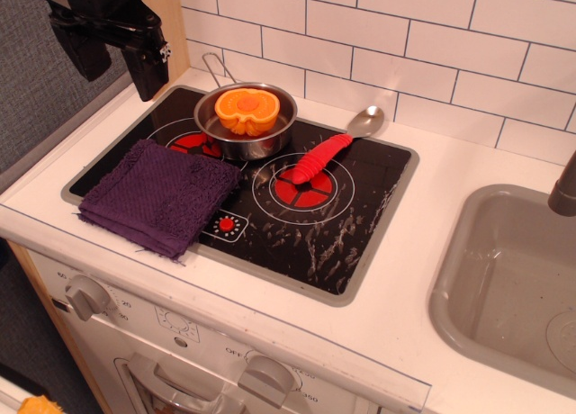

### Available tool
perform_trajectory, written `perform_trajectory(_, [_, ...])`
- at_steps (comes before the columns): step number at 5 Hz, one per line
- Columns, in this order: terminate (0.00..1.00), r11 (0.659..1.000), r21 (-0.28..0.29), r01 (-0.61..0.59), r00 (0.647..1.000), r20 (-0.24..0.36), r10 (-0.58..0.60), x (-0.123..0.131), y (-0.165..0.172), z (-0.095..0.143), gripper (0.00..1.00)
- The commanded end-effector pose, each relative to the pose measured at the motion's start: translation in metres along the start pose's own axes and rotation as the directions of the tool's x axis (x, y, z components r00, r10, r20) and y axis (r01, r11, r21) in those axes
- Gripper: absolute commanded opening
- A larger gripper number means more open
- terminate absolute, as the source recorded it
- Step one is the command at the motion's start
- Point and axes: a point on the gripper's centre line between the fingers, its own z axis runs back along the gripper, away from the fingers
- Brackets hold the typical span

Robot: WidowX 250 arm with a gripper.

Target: Pick up the orange object and place it on the dark cutting board.

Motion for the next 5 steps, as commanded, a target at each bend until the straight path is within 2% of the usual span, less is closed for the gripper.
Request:
perform_trajectory(1, [0.0, 1.0, 0.0, 0.0, 1.0, 0.0, 0.0, 0.0, 0.0, 0.0, 1.0])
perform_trajectory(3, [0.0, 0.994, 0.017, 0.109, 0.994, 0.013, -0.109, 0.055, -0.025, -0.031, 1.0])
perform_trajectory(4, [0.0, 0.992, 0.009, 0.126, 0.992, 0.002, -0.126, 0.083, -0.039, -0.051, 1.0])
perform_trajectory(5, [0.0, 0.99, 0.018, 0.138, 0.99, -0.035, -0.138, 0.101, -0.048, -0.075, 1.0])
